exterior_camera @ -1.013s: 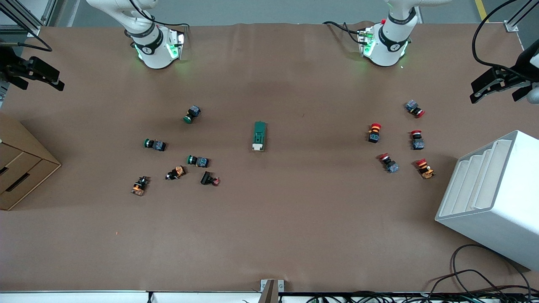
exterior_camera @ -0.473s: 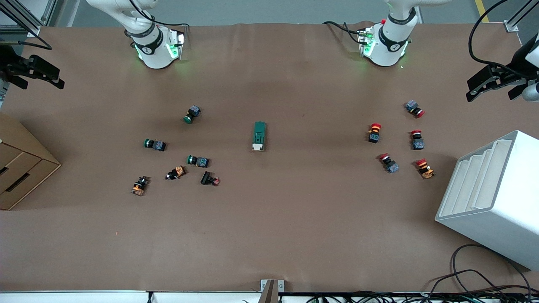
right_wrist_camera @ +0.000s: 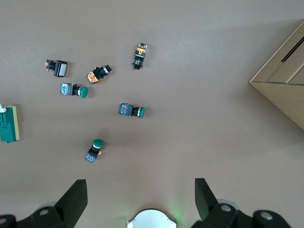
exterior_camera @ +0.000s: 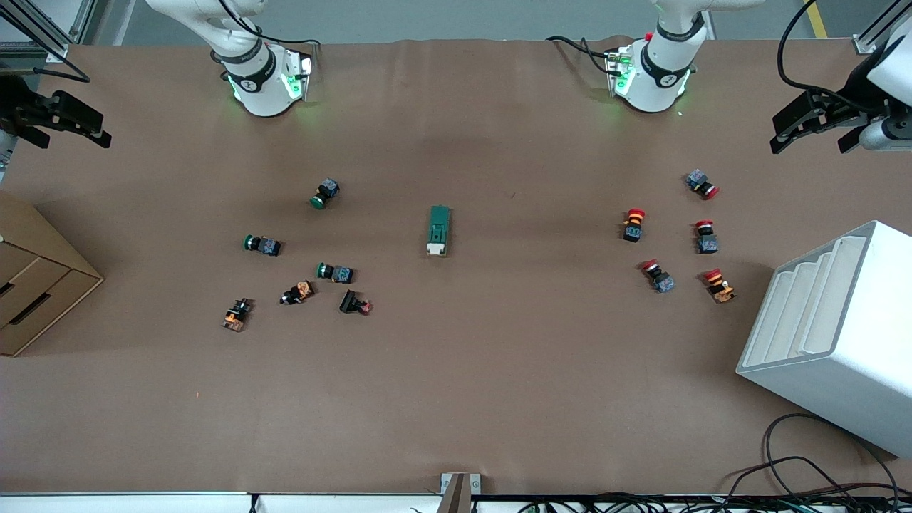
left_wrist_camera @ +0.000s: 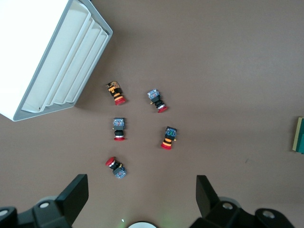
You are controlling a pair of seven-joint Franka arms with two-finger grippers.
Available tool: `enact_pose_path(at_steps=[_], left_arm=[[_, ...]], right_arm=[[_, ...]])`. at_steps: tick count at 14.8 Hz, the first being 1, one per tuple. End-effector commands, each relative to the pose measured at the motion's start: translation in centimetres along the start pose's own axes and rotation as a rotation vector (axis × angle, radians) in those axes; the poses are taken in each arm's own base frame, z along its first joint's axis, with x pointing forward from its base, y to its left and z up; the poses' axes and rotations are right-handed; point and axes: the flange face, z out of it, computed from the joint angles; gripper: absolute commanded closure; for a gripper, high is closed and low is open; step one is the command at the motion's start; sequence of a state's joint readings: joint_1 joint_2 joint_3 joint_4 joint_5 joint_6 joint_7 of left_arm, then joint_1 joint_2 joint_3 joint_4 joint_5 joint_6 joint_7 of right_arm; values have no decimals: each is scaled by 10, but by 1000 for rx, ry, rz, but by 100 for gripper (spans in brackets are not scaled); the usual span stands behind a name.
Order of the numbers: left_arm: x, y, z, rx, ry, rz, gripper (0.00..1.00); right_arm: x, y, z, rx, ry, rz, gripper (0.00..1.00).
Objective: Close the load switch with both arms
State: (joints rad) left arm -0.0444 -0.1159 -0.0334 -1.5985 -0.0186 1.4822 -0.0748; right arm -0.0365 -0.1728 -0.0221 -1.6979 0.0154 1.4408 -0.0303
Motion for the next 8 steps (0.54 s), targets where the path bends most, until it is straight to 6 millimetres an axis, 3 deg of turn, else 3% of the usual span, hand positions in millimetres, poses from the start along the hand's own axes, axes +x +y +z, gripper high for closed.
enact_pose_path(at_steps=[1, 3, 8], left_arm=[[0, -10, 3, -35, -2, -5, 0], [4, -8, -4, -29, 14, -8, 0], [15, -1, 1, -12, 3, 6, 0]], right_arm=[[-10, -6, 0, -11, 0, 21, 0], [-10, -6, -1, -11, 4, 17, 0], [-8, -7, -3, -8, 21, 17, 0]])
